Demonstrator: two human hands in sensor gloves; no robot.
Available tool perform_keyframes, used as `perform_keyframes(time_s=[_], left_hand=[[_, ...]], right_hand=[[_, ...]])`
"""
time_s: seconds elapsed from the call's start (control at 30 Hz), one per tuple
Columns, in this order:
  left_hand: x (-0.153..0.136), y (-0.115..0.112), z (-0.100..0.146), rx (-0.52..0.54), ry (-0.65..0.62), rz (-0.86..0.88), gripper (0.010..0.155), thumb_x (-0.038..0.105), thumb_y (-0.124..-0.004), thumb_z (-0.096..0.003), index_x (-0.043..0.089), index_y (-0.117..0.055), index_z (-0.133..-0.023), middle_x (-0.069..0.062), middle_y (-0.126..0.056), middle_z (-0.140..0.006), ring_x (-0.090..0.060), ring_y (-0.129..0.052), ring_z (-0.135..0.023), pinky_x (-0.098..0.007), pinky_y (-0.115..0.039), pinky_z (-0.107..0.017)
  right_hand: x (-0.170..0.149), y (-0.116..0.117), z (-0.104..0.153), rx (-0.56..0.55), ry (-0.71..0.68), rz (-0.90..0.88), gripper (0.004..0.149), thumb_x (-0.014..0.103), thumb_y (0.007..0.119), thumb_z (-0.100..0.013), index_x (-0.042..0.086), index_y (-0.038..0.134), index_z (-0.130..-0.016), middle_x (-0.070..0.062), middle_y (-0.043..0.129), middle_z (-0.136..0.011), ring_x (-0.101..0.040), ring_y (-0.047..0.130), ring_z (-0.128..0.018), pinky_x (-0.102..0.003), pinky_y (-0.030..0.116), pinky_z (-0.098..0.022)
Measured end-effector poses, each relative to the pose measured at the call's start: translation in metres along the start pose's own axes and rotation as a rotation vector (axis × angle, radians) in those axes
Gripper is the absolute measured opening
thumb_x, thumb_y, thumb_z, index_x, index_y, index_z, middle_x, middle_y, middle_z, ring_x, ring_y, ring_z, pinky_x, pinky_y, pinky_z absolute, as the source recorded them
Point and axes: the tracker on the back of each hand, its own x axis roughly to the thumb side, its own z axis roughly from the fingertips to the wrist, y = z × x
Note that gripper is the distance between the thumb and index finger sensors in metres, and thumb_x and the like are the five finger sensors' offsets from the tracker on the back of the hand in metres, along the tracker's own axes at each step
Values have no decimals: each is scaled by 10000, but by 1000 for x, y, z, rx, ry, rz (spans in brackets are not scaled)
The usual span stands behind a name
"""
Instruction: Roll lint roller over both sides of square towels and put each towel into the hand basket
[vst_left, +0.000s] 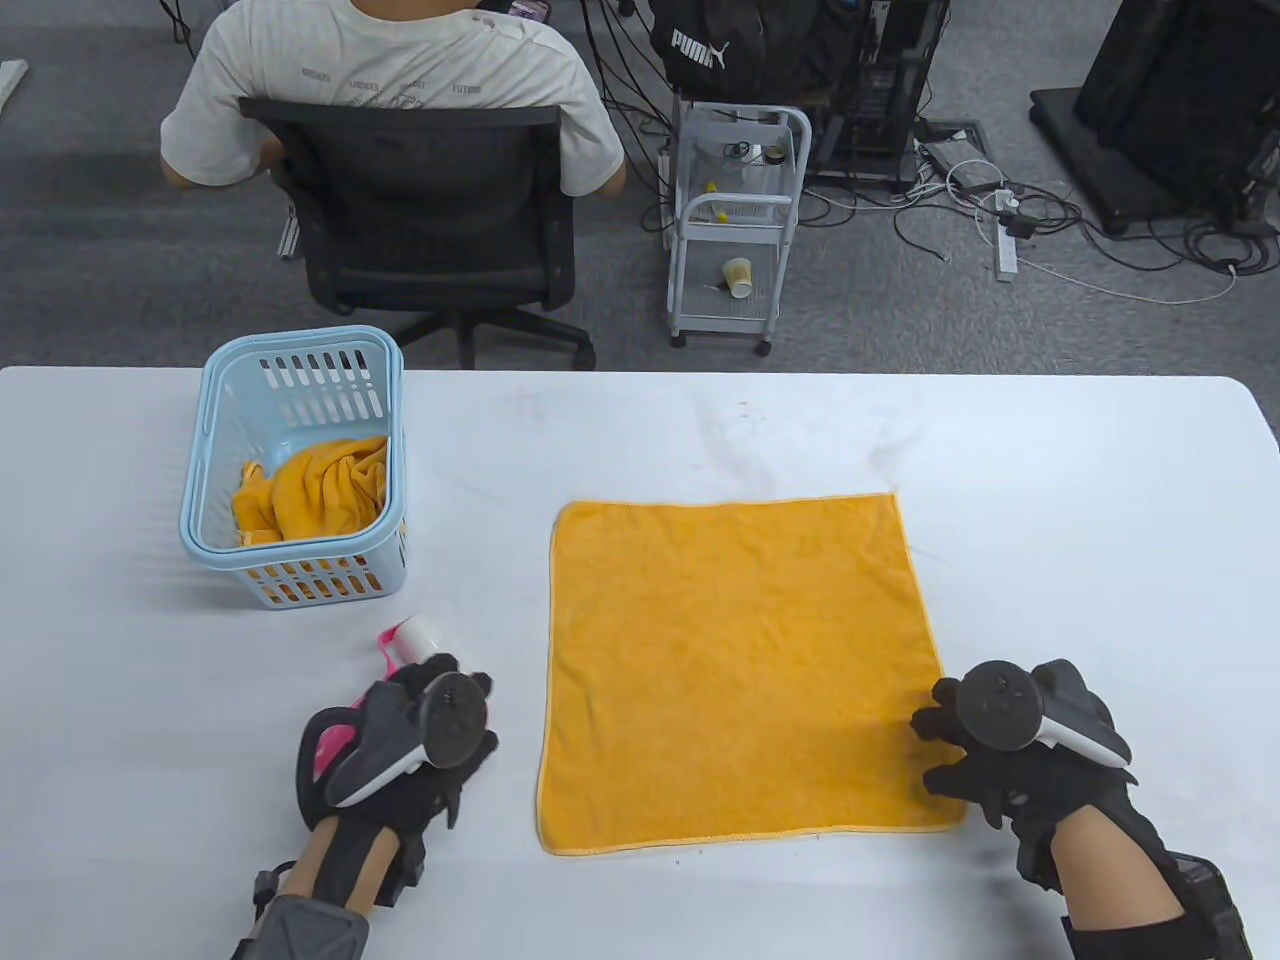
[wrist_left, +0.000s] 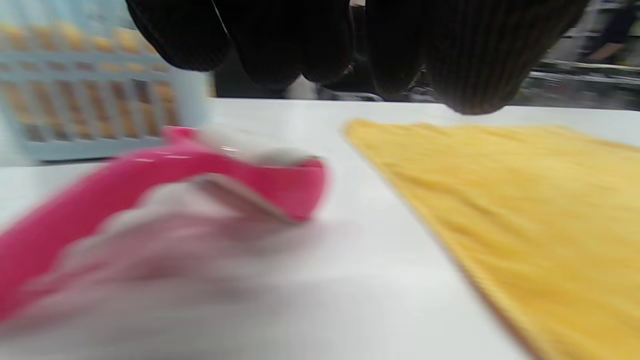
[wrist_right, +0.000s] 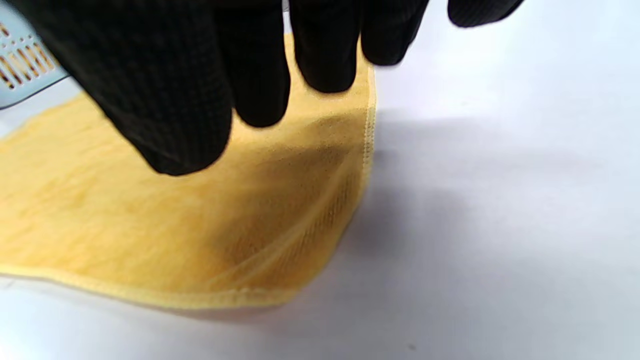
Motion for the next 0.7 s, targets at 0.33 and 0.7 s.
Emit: perform_keyframes(time_s=[0.33,0.7], left_hand=[[69,-62,-21,-289,-204,-291,625,564,-922,-352,366,-733,-914,18,-675,-1089,-306,-802,-952,-593,-677,-719],[70,-66,-22,-211,-233,-378,389,434,-913,-431,405,-788,-799,80,-717,-1033,-241,-860,-895,-520,-719,-730]], right_hand=[[20,19,-6,141,92,315,765,528,1049,-287,156,864,-929,-244,562,-1135,-548,442,-1030,-745,499,-654],[28,28,-17,118,104,374,423,401,956,-443,188,887,-801,-176,570,-1128,-500,432,-1055,-731,464,-684]])
